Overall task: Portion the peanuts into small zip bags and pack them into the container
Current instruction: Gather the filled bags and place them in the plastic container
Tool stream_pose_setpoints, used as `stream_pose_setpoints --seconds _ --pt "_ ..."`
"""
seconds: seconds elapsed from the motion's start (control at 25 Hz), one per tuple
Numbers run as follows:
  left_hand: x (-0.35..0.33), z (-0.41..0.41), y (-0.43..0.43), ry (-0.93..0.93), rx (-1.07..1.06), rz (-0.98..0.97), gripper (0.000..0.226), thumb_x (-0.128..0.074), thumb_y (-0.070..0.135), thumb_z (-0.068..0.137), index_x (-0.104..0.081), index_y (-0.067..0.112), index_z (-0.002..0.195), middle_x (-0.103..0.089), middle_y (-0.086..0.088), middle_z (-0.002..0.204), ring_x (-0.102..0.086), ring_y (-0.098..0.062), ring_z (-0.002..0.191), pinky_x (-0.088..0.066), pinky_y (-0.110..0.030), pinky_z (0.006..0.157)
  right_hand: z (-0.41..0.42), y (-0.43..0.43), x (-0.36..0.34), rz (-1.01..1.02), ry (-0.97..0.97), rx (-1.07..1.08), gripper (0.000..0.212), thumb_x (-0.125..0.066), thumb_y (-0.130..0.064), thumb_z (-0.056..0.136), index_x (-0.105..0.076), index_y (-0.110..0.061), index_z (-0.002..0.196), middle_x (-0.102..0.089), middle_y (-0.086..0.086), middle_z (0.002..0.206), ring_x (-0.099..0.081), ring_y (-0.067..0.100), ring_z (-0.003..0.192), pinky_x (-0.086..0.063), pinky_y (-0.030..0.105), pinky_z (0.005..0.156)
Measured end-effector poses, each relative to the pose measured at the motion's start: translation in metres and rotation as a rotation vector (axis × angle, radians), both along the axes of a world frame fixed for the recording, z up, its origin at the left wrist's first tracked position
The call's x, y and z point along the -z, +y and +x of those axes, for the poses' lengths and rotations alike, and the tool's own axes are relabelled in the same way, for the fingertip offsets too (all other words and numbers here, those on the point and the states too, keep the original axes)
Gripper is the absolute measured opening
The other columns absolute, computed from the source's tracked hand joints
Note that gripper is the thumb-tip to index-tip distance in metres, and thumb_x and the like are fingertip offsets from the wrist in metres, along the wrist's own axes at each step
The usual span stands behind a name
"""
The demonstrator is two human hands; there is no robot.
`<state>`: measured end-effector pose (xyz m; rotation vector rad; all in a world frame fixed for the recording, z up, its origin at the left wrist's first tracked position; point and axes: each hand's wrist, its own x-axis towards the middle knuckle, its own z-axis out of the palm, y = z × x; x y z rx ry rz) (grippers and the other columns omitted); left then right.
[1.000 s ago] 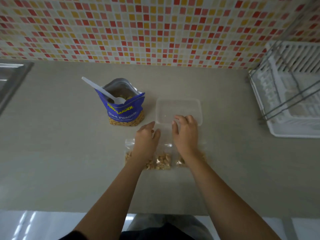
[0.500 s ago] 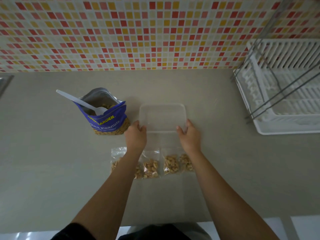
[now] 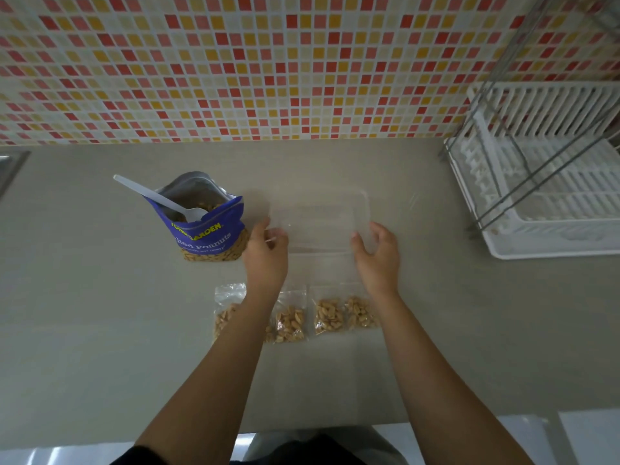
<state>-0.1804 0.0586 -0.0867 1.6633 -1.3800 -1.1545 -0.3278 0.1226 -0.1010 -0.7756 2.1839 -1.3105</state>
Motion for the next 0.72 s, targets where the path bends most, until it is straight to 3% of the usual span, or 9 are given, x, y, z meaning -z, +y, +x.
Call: stream_pose_setpoints --seconds 0.08,0.12,0.24,0.28,0.36,0.44,0.48,0.56,0.72 --pt "-0.009 -0.005 0.003 0.412 -0.081 0.138 0.040 -0.052 0.006 0.091 -0.046 0.006 0.130 -0.057 -0.001 0.083 -0.055 -0.014 0.072 -0.051 -0.031 0.079 -0.003 0.003 -0.015 -0.087 -0.202 0.078 0.049 -0.065 -0.022 0.084 -0.045 -0.010 0.127 -0.055 0.008 0.125 -0.059 0.012 0.096 -0.042 0.006 0.079" --pt "-0.013 -0.007 0.002 0.565 -0.097 0.213 0.041 -0.052 0.002 0.091 -0.044 0.004 0.131 -0.054 -0.001 0.081 -0.052 -0.012 0.068 -0.051 -0.026 0.074 -0.009 0.005 -0.021 -0.127 -0.330 0.095 0.054 -0.067 -0.021 0.082 -0.041 -0.012 0.129 -0.057 0.006 0.118 -0.058 0.009 0.086 -0.043 0.007 0.072" --pt "-0.019 -0.004 -0.002 0.643 -0.030 0.276 0.044 -0.056 0.003 0.089 -0.045 0.004 0.132 -0.057 -0.005 0.087 -0.054 -0.010 0.071 -0.053 -0.017 0.072 -0.030 0.016 -0.037 -0.181 -0.698 -0.006 0.058 -0.059 -0.008 0.084 -0.034 -0.023 0.134 -0.062 0.001 0.102 -0.062 0.013 0.075 -0.050 0.018 0.060" --pt "-0.018 -0.001 -0.004 0.556 0.008 0.240 0.043 -0.056 0.011 0.091 -0.046 0.005 0.132 -0.060 -0.006 0.093 -0.058 -0.011 0.078 -0.055 -0.021 0.079 -0.036 0.021 -0.039 -0.148 -0.714 -0.083 0.060 -0.057 -0.001 0.085 -0.035 -0.026 0.134 -0.062 0.001 0.104 -0.065 0.014 0.075 -0.051 0.017 0.057" --pt "-0.010 0.005 -0.010 0.139 0.119 0.060 0.045 -0.051 0.032 0.093 -0.049 0.009 0.131 -0.064 -0.010 0.111 -0.062 -0.019 0.099 -0.050 -0.038 0.095 -0.041 0.027 -0.038 -0.134 -0.687 -0.144 0.067 -0.053 0.010 0.083 -0.035 -0.027 0.136 -0.059 0.002 0.110 -0.067 0.014 0.076 -0.053 0.016 0.059" --pt "0.002 0.012 -0.012 -0.285 0.224 -0.131 0.044 -0.048 0.031 0.093 -0.050 0.007 0.130 -0.063 -0.015 0.118 -0.057 -0.031 0.111 -0.045 -0.046 0.099 -0.042 0.029 -0.032 -0.187 -0.681 -0.059 0.070 -0.051 0.014 0.084 -0.031 -0.024 0.139 -0.054 0.001 0.111 -0.065 0.014 0.081 -0.054 0.017 0.062" --pt "0.009 0.015 -0.012 -0.392 0.256 -0.192 0.041 -0.050 0.024 0.092 -0.050 0.004 0.129 -0.061 -0.018 0.118 -0.054 -0.035 0.112 -0.043 -0.047 0.099 -0.041 0.029 -0.028 -0.219 -0.673 -0.009 0.070 -0.051 0.014 0.084 -0.029 -0.023 0.141 -0.051 0.001 0.111 -0.064 0.014 0.083 -0.054 0.017 0.063" --pt "0.015 0.018 -0.011 -0.484 0.297 -0.184 0.042 -0.052 0.014 0.090 -0.047 0.001 0.130 -0.058 -0.022 0.119 -0.051 -0.039 0.114 -0.041 -0.045 0.100 -0.040 0.025 -0.018 -0.256 -0.639 0.096 0.071 -0.052 0.012 0.085 -0.026 -0.020 0.142 -0.047 0.003 0.115 -0.062 0.013 0.085 -0.053 0.019 0.063" --pt "0.018 0.018 -0.011 -0.468 0.329 -0.037 0.048 -0.049 0.015 0.093 -0.037 0.009 0.139 -0.061 -0.022 0.116 -0.058 -0.038 0.106 -0.048 -0.044 0.095 -0.046 0.017 0.004 -0.292 -0.599 0.334 0.071 -0.055 0.012 0.083 -0.025 -0.016 0.141 -0.046 0.005 0.116 -0.060 0.013 0.084 -0.051 0.023 0.068"
